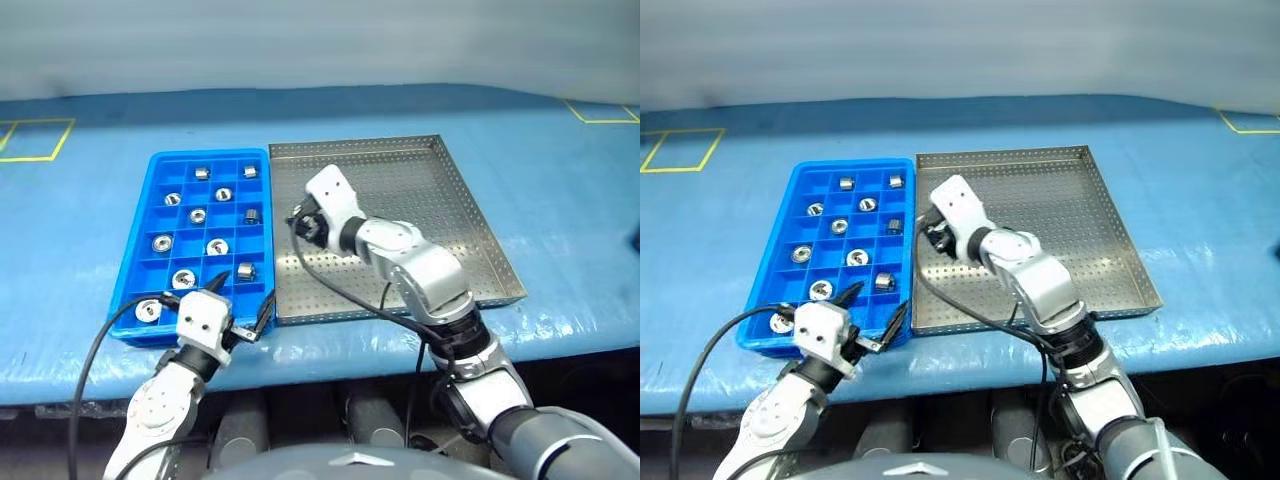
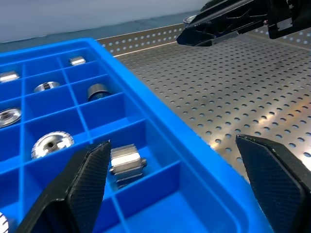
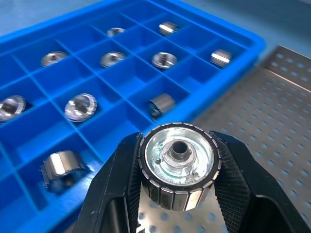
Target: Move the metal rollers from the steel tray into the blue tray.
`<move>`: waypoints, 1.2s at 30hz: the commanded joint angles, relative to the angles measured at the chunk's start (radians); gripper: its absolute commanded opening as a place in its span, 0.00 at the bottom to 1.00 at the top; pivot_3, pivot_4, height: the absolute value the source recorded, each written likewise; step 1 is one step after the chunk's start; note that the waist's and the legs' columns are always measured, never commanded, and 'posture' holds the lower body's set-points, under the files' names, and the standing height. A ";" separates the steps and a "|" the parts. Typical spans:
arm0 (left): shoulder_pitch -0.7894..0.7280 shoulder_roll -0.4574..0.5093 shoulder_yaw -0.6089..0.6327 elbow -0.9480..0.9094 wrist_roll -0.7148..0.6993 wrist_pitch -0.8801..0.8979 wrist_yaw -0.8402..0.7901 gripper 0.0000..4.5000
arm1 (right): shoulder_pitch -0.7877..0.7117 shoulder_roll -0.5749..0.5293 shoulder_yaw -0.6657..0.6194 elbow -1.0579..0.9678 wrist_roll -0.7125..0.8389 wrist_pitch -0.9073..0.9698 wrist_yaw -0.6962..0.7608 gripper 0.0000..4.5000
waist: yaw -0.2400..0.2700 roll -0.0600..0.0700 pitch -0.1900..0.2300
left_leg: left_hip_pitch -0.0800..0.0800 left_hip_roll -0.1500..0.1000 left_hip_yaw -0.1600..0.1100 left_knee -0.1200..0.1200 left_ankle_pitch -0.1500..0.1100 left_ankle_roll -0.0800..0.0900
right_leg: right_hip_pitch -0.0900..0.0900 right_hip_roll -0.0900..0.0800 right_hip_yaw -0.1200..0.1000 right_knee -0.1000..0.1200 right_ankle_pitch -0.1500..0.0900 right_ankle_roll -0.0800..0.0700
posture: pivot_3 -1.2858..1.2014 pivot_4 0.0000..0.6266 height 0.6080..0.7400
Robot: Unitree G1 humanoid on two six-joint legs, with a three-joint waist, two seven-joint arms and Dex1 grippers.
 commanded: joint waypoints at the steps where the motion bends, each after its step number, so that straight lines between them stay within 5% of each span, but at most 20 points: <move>1: 0.071 -0.027 0.023 -0.074 0.034 -0.071 0.041 1.00 | -0.037 0.030 0.050 0.008 0.017 -0.072 0.068 0.38 | 0.016 0.000 0.000 | 0.000 0.000 0.000 0.000 0.000 0.000 | 0.000 0.000 0.000 0.000 0.000 0.000 | 0.64 0.24 1.00; 17: 0.337 -0.127 -0.009 -0.043 0.113 -0.282 0.117 1.00 | 0.039 0.071 0.206 0.129 0.031 -0.106 0.225 0.38 | 0.116 0.000 0.001 | -0.003 0.002 0.001 -0.001 -0.003 -0.003 | -0.003 -0.001 -0.003 -0.014 0.000 0.000 | 0.69 0.24 1.00; 26: 0.318 -0.116 -0.014 -0.044 0.111 -0.278 0.098 1.00 | 0.067 0.047 0.192 0.108 0.031 -0.073 0.232 0.99 | 0.134 0.000 0.001 | -0.005 0.005 0.002 -0.001 -0.010 -0.005 | -0.001 0.001 -0.004 -0.015 -0.003 0.000 | 0.68 0.24 1.00; 36: 0.269 -0.103 -0.014 -0.048 0.102 -0.240 0.076 1.00 | 0.080 0.018 0.165 0.061 0.043 -0.061 0.235 0.99 | 0.135 0.000 0.000 | -0.004 0.005 0.003 0.001 -0.012 -0.004 | 0.000 0.001 -0.004 -0.014 -0.005 0.000 | 0.66 0.24 1.00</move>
